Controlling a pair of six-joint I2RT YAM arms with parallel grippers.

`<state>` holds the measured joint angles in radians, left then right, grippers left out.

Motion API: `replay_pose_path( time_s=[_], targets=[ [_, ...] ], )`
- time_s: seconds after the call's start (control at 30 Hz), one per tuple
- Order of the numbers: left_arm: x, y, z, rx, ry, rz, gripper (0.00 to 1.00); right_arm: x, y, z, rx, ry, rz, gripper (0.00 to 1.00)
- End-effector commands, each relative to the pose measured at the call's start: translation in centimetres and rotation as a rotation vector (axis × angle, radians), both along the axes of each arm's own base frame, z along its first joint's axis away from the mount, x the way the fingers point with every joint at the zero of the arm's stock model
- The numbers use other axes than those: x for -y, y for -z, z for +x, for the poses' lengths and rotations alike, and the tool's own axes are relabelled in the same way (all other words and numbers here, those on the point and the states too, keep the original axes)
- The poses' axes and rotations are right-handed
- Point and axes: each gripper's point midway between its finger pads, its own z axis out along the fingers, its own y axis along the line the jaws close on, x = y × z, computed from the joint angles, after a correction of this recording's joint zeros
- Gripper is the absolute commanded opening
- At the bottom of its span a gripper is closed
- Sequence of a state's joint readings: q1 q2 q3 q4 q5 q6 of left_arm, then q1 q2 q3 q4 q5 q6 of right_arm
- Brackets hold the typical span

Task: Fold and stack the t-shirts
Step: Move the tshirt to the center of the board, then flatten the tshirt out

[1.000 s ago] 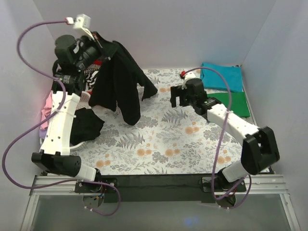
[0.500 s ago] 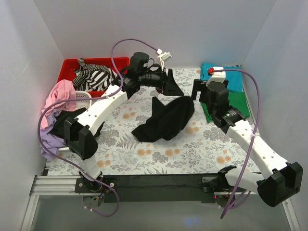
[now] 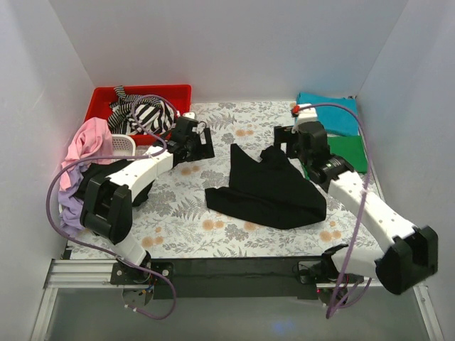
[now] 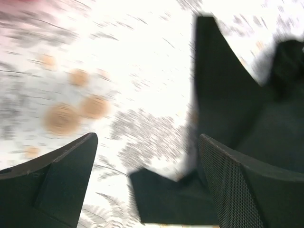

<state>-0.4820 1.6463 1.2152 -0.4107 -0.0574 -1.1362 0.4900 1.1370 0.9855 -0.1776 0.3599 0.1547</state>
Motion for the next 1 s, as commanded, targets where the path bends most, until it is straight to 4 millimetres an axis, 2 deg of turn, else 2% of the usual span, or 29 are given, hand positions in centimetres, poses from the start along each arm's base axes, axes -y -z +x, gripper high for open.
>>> replay_pose_path(
  time_s=[0.0, 0.03, 0.07, 0.13, 0.17, 0.2, 0.27, 0.33, 0.37, 0.43, 0.5, 0.53, 0.77, 0.9, 0.93, 0.97],
  targets=[
    [-3.5, -4.2, 2.2, 0.148, -0.179, 0.002, 0.87, -5.1, 2.9, 1.0, -0.12, -0.216, 0.039, 0.98],
    [-3.8, -3.8, 2.2, 0.138, -0.189, 0.009, 0.87, -5.7, 3.8, 1.3, -0.153, -0.233, 0.041, 0.98],
    [-4.2, -3.4, 2.3, 0.127, -0.2, 0.007, 0.87, -6.6, 6.5, 1.7, -0.231, -0.252, 0.038, 0.98],
    [-4.4, -2.7, 2.4, 0.11, -0.207, 0.009, 0.87, -7.6, 8.0, 2.6, -0.287, -0.267, 0.032, 0.94],
    [-4.6, -2.5, 2.5, 0.106, -0.213, 0.011, 0.87, -8.4, 10.2, 2.7, -0.35, -0.294, 0.031, 0.94],
    [-4.7, -2.4, 2.5, 0.1, -0.213, 0.013, 0.87, -8.8, 10.2, 3.4, -0.353, -0.293, 0.035, 0.91],
    [-4.9, -2.0, 2.5, 0.086, -0.224, 0.021, 0.87, -9.8, 12.2, 3.3, -0.415, -0.324, 0.041, 0.89],
    [-4.9, -1.8, 2.4, 0.078, -0.221, 0.024, 0.87, -10.9, 12.5, 3.2, -0.446, -0.36, 0.056, 0.89],
    [-5.0, -1.6, 2.4, 0.07, -0.227, 0.02, 0.87, -11.5, 13.5, 3.0, -0.491, -0.377, 0.055, 0.87],
    [-4.8, -1.1, 2.1, 0.059, -0.224, 0.012, 0.88, -12.1, 14.0, 2.9, -0.517, -0.383, 0.044, 0.86],
    [-4.5, -0.8, 1.9, 0.043, -0.213, -0.006, 0.88, -12.9, 15.0, 2.4, -0.542, -0.394, 0.029, 0.86],
    [-4.1, -0.4, 1.9, 0.03, -0.201, -0.015, 0.88, -13.5, 15.9, 1.9, -0.573, -0.406, 0.032, 0.83],
    [-4.1, 0.1, 1.8, 0.018, -0.182, -0.002, 0.88, -13.4, 18.0, 0.6, -0.64, -0.368, -0.031, 0.79],
    [-3.8, 0.1, 1.8, 0.013, -0.167, -0.007, 0.88, -12.3, 19.1, 0.4, -0.667, -0.308, -0.109, 0.78],
    [-3.7, 0.3, 1.8, 0.008, -0.164, -0.006, 0.88, -12.2, 19.4, 0.5, -0.669, -0.298, -0.121, 0.75],
    [-3.7, 0.1, 1.9, 0.012, -0.163, -0.009, 0.88, -12.0, 19.6, 0.7, -0.666, -0.283, -0.138, 0.64]
  ],
)
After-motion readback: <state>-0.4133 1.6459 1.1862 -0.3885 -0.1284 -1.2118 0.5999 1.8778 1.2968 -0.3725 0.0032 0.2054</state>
